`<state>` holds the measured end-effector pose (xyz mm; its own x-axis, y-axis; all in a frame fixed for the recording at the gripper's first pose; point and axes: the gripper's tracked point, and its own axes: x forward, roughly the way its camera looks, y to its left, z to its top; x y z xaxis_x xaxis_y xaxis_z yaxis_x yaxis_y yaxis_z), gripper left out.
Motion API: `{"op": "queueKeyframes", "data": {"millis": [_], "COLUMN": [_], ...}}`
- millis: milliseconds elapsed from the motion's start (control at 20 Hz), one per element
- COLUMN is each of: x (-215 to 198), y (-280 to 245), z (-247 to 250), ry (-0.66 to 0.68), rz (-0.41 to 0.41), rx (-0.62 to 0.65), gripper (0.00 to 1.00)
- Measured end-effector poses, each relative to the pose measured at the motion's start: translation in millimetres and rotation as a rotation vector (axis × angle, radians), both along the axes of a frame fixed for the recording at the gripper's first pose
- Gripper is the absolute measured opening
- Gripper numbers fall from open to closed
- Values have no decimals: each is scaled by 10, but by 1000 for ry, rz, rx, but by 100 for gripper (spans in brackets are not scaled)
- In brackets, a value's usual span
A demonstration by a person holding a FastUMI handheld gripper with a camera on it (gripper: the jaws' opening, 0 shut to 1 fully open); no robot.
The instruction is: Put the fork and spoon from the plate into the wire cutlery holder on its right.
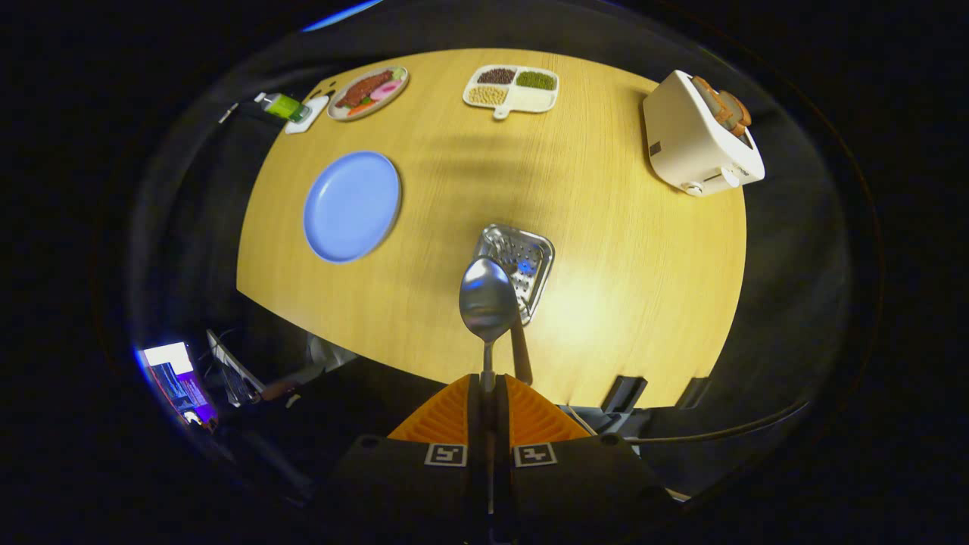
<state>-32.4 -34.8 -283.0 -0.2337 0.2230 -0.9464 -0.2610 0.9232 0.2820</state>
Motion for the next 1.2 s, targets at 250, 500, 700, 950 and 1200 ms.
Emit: {"op": "queueKeyframes", "data": {"millis": [250,500,700,950,1200], "x": [151,268,267,331,332], "y": [102,207,184,197,166], "z": [-252,-489,-610,-717,-749], "ry": [166,291,359,376,345], "rz": [61,90,149,161,193], "rx": [-52,-120,-179,-187,-188], "gripper": [8,8,8,10,16]}}
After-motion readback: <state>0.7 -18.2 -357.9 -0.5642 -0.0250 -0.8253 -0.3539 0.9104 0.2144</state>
